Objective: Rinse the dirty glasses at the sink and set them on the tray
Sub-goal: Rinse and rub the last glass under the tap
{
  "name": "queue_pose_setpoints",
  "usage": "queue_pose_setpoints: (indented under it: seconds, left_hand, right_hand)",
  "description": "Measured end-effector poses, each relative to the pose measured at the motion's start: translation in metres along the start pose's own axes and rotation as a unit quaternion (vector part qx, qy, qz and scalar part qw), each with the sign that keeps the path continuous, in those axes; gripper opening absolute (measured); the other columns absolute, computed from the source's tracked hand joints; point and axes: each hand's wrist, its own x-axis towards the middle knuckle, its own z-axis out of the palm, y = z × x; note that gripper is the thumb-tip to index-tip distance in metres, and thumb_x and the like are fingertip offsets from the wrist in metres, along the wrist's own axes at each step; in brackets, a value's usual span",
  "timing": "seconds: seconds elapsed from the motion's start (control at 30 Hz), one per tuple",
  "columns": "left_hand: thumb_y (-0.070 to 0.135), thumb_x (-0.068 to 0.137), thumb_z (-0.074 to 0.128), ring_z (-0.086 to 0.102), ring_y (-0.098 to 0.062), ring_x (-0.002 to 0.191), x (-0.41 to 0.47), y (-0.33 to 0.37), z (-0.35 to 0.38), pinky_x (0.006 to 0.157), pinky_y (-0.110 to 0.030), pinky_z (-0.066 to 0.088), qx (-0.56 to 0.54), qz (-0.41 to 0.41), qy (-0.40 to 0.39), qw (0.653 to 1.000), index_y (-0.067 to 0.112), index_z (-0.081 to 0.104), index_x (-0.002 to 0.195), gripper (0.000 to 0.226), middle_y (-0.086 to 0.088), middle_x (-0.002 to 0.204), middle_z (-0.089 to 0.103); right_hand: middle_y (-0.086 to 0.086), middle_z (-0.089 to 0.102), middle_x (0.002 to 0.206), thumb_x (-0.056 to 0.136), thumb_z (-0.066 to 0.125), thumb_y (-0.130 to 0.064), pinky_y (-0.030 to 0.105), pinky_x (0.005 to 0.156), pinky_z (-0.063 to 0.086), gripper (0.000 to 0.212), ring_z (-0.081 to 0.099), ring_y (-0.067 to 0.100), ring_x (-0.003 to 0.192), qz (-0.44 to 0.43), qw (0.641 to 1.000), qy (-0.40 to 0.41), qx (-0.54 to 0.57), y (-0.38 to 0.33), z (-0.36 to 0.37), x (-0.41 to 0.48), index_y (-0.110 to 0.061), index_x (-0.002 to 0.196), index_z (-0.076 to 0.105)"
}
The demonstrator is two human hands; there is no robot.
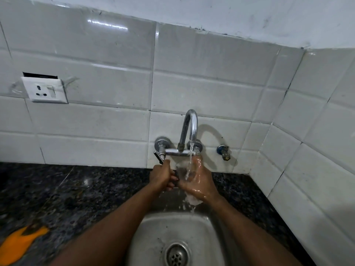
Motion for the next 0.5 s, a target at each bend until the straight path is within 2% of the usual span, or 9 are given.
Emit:
queue_pose_setpoints:
  seconds: [0.03, 0.1, 0.17, 0.23, 0.3, 0.37, 0.43, 0.47, 0.5]
  left_hand:
    - [0.047, 0.104, 0.035, 0.06, -0.024, 0.056, 0.0, -0.001, 0.002, 0.05, -0.028, 0.047, -0.014, -0.017, -0.006, 1.0, 0.001, 0.067, 0.087, 0.059, -0.014, 0.071, 0.069]
    - [0.044, 0.103, 0.035, 0.059, -0.024, 0.059, -0.002, -0.002, 0.004, 0.055, -0.029, 0.048, -0.043, -0.05, -0.03, 0.997, -0.002, 0.069, 0.092, 0.058, -0.015, 0.074, 0.069]
    - [0.049, 0.101, 0.034, 0.064, -0.027, 0.073, -0.003, -0.006, 0.006, 0.067, -0.034, 0.054, -0.09, -0.089, -0.056, 0.99, -0.002, 0.069, 0.099, 0.062, -0.017, 0.084, 0.07]
    - [0.053, 0.097, 0.035, 0.066, -0.034, 0.088, -0.01, -0.011, 0.009, 0.081, -0.042, 0.054, -0.145, -0.134, -0.096, 0.976, 0.0, 0.07, 0.101, 0.063, -0.02, 0.095, 0.07]
    - [0.049, 0.094, 0.039, 0.066, -0.033, 0.085, -0.018, -0.015, 0.015, 0.075, -0.037, 0.051, -0.236, -0.167, -0.143, 0.947, 0.002, 0.075, 0.094, 0.06, -0.021, 0.096, 0.071]
    - [0.042, 0.094, 0.042, 0.065, -0.027, 0.076, -0.024, -0.013, 0.021, 0.064, -0.032, 0.048, -0.279, -0.159, -0.118, 0.94, 0.003, 0.074, 0.097, 0.05, -0.019, 0.098, 0.073]
    - [0.036, 0.094, 0.051, 0.066, -0.024, 0.07, -0.022, -0.008, 0.018, 0.059, -0.03, 0.05, -0.178, -0.097, 0.003, 0.979, 0.006, 0.07, 0.091, 0.036, -0.014, 0.09, 0.074]
    - [0.036, 0.093, 0.054, 0.065, -0.023, 0.067, -0.02, -0.003, 0.011, 0.059, -0.029, 0.05, -0.05, -0.04, 0.085, 0.994, 0.009, 0.068, 0.082, 0.032, -0.011, 0.083, 0.073]
    - [0.037, 0.091, 0.056, 0.062, -0.02, 0.064, -0.017, 0.002, 0.004, 0.06, -0.028, 0.049, 0.088, 0.036, 0.132, 0.987, 0.011, 0.066, 0.075, 0.032, -0.008, 0.076, 0.07]
  right_hand:
    - [-0.015, 0.061, 0.113, 0.072, 0.082, -0.035, 0.019, 0.079, 0.057, 0.072, 0.064, 0.002, 0.1, -0.013, 1.0, -0.009, -0.002, -0.001, 0.003, -0.002, -0.029, 0.126, 0.036]
    - [-0.007, 0.063, 0.107, 0.067, 0.086, -0.03, 0.015, 0.071, 0.055, 0.072, 0.066, 0.004, 0.09, 0.013, 0.998, 0.064, 0.019, -0.005, 0.007, -0.001, -0.029, 0.118, 0.035]
    - [-0.003, 0.063, 0.1, 0.064, 0.089, -0.019, 0.006, 0.061, 0.048, 0.074, 0.063, 0.002, 0.082, 0.034, 0.991, 0.122, 0.037, -0.009, 0.01, 0.002, -0.027, 0.113, 0.034]
    - [-0.003, 0.062, 0.099, 0.061, 0.091, -0.021, 0.005, 0.061, 0.047, 0.076, 0.064, 0.004, 0.083, 0.034, 0.989, 0.14, 0.034, -0.01, 0.018, 0.001, -0.027, 0.112, 0.035]
    - [0.0, 0.062, 0.099, 0.062, 0.091, -0.03, 0.012, 0.06, 0.049, 0.073, 0.065, 0.01, 0.081, 0.098, 0.975, 0.179, 0.094, -0.015, 0.027, -0.001, -0.026, 0.11, 0.035]
    - [0.002, 0.063, 0.096, 0.065, 0.088, -0.043, 0.02, 0.055, 0.048, 0.068, 0.065, 0.015, 0.078, 0.171, 0.958, 0.194, 0.123, -0.02, 0.031, -0.002, -0.019, 0.107, 0.04]
    - [0.002, 0.066, 0.085, 0.067, 0.083, -0.052, 0.024, 0.052, 0.048, 0.055, 0.065, 0.015, 0.07, 0.185, 0.964, 0.173, 0.083, -0.015, 0.026, -0.003, -0.014, 0.093, 0.053]
    - [0.002, 0.068, 0.077, 0.069, 0.082, -0.052, 0.024, 0.051, 0.049, 0.048, 0.063, 0.014, 0.064, 0.182, 0.969, 0.154, 0.072, -0.011, 0.02, -0.004, -0.013, 0.081, 0.058]
    - [0.002, 0.068, 0.07, 0.071, 0.081, -0.048, 0.021, 0.05, 0.048, 0.042, 0.061, 0.013, 0.059, 0.187, 0.97, 0.13, 0.083, -0.006, 0.015, -0.005, -0.012, 0.074, 0.061]
